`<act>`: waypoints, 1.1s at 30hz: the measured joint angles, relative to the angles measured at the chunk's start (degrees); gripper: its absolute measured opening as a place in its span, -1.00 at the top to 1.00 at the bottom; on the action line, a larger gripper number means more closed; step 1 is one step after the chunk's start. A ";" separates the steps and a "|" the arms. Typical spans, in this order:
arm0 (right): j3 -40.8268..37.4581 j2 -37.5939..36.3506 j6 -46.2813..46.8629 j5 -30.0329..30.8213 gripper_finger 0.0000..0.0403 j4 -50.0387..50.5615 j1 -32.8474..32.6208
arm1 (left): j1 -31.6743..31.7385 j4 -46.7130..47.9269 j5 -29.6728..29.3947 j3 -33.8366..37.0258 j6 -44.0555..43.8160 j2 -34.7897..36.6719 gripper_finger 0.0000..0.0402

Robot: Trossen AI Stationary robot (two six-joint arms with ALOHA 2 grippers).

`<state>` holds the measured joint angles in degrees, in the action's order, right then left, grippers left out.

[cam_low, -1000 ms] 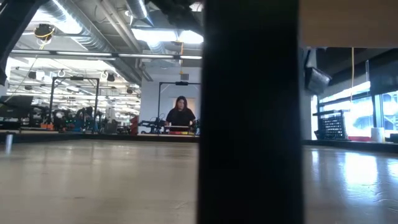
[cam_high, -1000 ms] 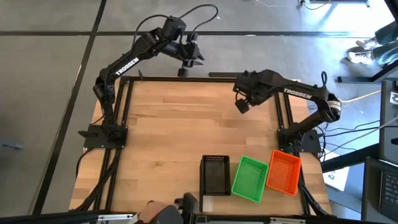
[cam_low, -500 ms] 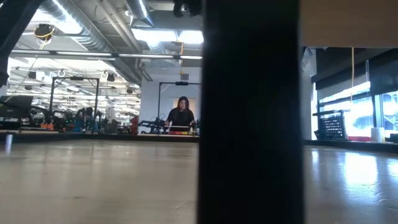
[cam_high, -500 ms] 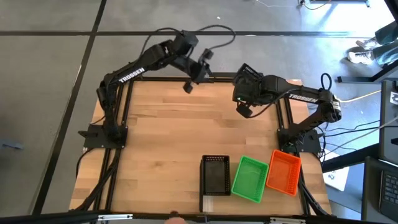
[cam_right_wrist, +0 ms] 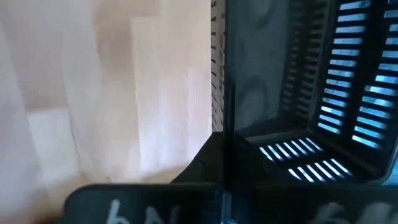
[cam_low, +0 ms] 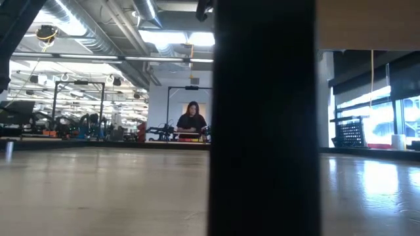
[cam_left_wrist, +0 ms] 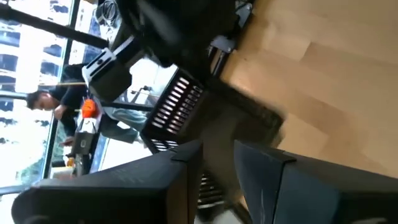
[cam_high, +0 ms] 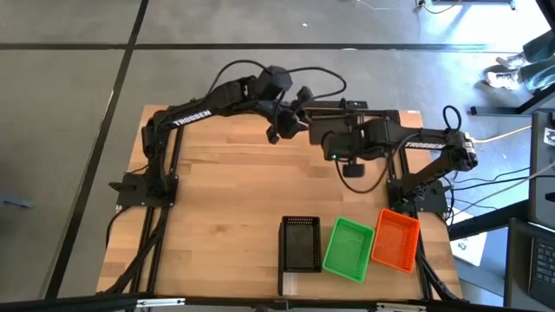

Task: Stack baskets on shelf by color
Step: Stack the black bin on the stacked black bins on the shelf

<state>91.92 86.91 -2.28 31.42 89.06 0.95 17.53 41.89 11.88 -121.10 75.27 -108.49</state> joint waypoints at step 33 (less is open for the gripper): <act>-0.09 0.00 -8.97 2.57 1.00 -0.04 -3.37 | -5.29 5.04 -17.22 -0.04 13.46 -5.10 0.58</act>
<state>91.83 86.91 -11.25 33.99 89.02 -2.42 12.24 46.93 -5.34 -121.14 88.73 -113.59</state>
